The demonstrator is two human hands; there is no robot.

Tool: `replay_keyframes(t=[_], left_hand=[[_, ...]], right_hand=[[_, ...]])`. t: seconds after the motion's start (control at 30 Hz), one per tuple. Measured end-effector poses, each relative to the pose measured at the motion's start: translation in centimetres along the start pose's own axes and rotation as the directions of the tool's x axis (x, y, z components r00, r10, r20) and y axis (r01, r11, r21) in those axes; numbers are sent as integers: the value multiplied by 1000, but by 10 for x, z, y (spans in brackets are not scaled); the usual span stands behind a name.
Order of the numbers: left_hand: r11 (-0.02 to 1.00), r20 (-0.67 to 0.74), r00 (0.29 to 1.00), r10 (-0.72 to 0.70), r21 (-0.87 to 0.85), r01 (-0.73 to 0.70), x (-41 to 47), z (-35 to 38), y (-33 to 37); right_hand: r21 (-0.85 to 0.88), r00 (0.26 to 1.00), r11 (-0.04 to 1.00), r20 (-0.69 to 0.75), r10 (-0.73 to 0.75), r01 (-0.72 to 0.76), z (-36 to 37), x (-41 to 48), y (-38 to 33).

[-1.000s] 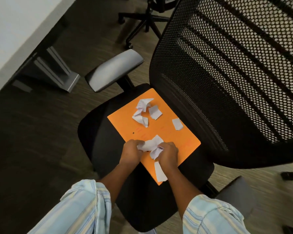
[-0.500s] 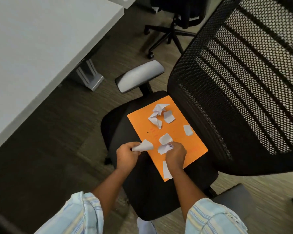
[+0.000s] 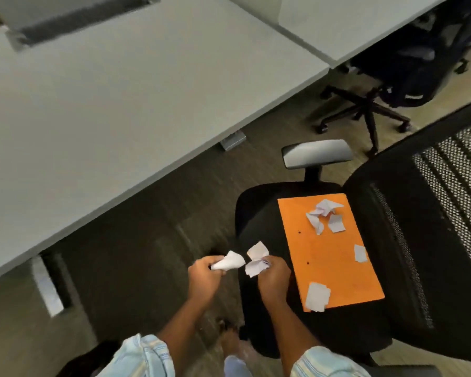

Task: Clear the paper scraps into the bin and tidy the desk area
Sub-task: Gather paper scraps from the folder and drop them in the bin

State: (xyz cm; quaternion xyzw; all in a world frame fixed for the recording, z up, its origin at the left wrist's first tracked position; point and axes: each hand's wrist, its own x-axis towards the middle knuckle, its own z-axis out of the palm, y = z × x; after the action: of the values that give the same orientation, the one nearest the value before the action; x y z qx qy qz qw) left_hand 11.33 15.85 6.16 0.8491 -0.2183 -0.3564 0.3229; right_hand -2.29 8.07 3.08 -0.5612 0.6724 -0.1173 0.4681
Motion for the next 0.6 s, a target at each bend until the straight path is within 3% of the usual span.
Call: replay_keyframes(t=[0.07,0.17,0.23,0.3,0.4,0.6], left_hand=[[998,-67,997,-34,-53,31,-7,-22,-19],[986,-156,984,-92,-149,68,-18,-54,-49],[975,-216,966,-143,-196,100,-27,-74,-73],[962,-270,940,-208,-233,146,-36,-93,-99],[928,-322,896,-307,-311,206,-50,-122,-141],[853,-398,788,-470,-434,290,-81,-173,-222]], right_hand=[[-16,998,999,48,-36,37,23,-13,-13],[50,993,998,113,36,-42,62,-34,-29],[-28,978,999,203,41,-36,90,-50,-37],[-148,966,987,259,-22,62,115,-69,-42],[-148,921,946,313,-232,289,155,-97,-42],[-164,830,869,422,-365,466,229,-165,-35]])
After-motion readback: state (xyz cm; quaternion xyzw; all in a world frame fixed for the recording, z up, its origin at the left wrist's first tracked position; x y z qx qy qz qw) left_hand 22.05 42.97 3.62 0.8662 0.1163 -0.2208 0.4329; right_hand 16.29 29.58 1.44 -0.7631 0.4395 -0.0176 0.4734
